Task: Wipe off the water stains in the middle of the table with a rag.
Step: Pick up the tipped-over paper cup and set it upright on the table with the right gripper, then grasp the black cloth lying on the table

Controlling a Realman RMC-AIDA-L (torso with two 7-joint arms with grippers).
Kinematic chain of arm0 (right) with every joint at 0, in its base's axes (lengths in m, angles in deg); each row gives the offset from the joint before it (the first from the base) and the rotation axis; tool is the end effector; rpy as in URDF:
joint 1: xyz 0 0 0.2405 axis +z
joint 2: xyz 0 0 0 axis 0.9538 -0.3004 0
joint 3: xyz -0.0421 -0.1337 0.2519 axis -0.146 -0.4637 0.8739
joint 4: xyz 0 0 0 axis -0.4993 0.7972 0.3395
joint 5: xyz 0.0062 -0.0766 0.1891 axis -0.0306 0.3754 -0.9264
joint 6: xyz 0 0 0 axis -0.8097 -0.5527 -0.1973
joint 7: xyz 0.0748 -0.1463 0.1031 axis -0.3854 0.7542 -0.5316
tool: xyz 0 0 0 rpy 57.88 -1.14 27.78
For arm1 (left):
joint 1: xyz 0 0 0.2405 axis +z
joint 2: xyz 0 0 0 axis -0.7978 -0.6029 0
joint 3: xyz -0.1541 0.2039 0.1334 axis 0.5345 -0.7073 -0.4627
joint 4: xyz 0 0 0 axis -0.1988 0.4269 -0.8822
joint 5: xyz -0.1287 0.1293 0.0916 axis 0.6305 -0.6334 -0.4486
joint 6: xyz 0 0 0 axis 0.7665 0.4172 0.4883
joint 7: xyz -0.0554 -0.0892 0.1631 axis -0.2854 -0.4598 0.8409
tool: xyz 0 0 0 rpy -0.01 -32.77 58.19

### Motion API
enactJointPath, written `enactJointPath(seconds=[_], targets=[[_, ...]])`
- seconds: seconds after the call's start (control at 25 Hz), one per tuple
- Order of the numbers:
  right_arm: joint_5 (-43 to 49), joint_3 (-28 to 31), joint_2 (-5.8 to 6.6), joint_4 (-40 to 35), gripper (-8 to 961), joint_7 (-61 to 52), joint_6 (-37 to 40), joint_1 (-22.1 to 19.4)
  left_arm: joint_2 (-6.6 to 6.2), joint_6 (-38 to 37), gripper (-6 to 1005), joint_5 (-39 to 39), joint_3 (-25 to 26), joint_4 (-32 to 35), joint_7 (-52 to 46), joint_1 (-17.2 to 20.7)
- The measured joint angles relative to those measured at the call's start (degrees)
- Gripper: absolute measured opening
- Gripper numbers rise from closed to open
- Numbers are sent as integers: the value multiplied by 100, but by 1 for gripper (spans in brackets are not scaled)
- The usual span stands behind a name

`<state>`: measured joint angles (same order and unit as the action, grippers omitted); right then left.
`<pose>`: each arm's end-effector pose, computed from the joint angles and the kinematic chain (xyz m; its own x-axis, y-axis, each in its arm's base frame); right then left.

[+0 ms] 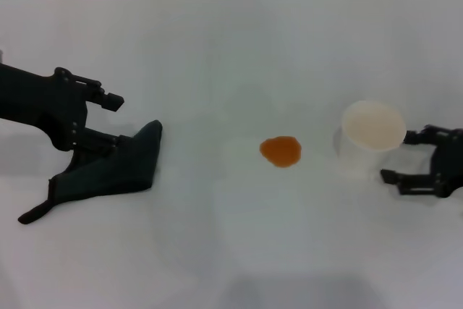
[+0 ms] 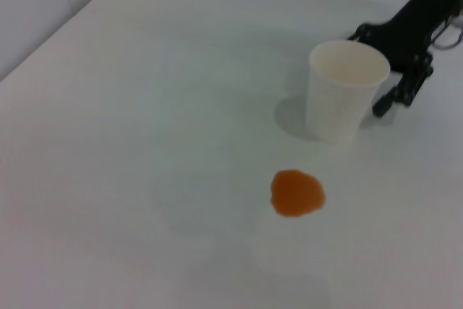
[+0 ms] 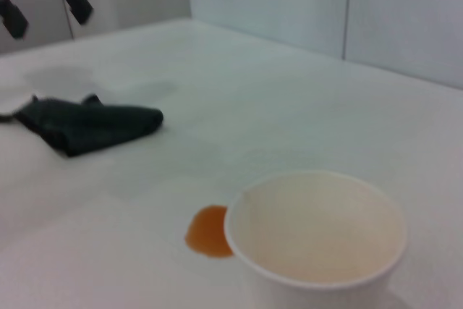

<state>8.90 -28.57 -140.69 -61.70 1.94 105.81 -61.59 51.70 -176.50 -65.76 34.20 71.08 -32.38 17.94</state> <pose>0.3453 0.3215 -0.0367 0.8964 -0.3053 -0.3213 -0.4224 -0.8083 -0.4103 -0.2453 0.3686 0.0017 0.9684 0.2491 0.0142 0.2484 -0.9576 -0.1456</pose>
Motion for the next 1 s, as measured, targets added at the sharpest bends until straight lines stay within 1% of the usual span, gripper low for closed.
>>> enactJointPath(seconds=[0.12, 0.2, 0.28, 0.44, 0.6, 0.72, 0.88, 1.0], targets=[[671, 619, -45, -523, 868, -554, 680, 13, -1, 6, 636, -54, 19, 6, -5, 14], [1053, 1063, -52, -831, 868, -857, 1233, 96, -3, 8, 635, -69, 19, 7, -5, 18], [1437, 1388, -63, -1206, 868, -1144, 1587, 190, -7, 12, 634, -73, 16, 7, -5, 18], [2017, 1730, -62, -1849, 868, -1697, 2123, 412, -17, 15, 632, -94, 10, 7, -16, 3], [2137, 1874, -30, -2221, 868, -2043, 2539, 695, -21, 14, 630, -325, 6, 32, -56, -40], [2145, 1920, -42, -2578, 869, -2270, 2830, 902, -3, 6, 628, -673, -12, 165, -170, -81], [2173, 1859, -128, -2870, 869, -2427, 3038, 1169, 46, 8, 626, -1179, -14, 448, -406, -126], [2313, 1798, -230, -2895, 868, -2429, 3052, 1342, 94, 49, 624, -1486, 7, 605, -545, -173]])
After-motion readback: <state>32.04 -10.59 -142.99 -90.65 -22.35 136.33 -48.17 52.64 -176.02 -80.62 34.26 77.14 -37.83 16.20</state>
